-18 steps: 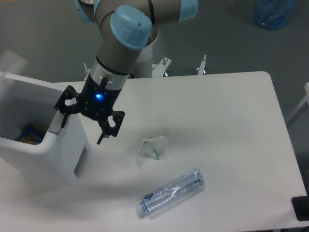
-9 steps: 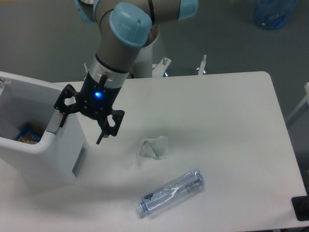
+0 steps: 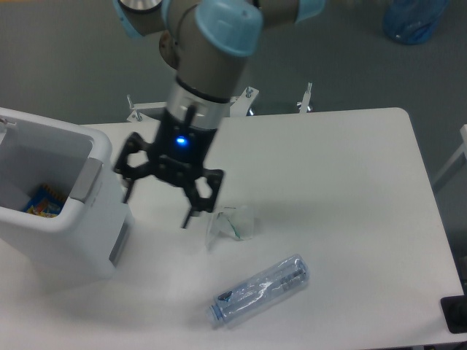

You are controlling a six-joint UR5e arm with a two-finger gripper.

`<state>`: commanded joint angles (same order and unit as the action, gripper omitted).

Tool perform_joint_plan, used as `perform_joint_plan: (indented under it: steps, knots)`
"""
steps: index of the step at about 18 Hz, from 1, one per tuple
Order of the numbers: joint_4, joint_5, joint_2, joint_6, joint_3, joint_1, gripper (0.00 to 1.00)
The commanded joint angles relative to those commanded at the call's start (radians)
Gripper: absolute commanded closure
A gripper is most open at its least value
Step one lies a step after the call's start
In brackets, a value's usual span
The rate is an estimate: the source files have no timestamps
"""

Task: Open the trash can
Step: 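Withdraw the gripper from the open trash can toward the table center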

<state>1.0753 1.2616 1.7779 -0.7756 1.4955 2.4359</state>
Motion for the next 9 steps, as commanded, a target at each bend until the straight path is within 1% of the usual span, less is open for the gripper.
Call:
perform_joint_plan:
  steps: [1,2,3,6,7,9]
  knots:
    - [0.000,0.063,0.008,-0.045,0.011,0.011,0.00]
    - [-0.002,0.103,0.023,-0.071,0.020,0.034,0.00]
    - [-0.003,0.129,0.040,-0.088,0.023,0.055,0.00]
    - [-0.006,0.168,0.090,-0.126,0.011,0.089,0.00]
    - [-0.011,0.182,0.110,-0.166,0.008,0.101,0.00]
    - [-0.014,0.218,0.147,-0.302,0.005,0.133,0.00]
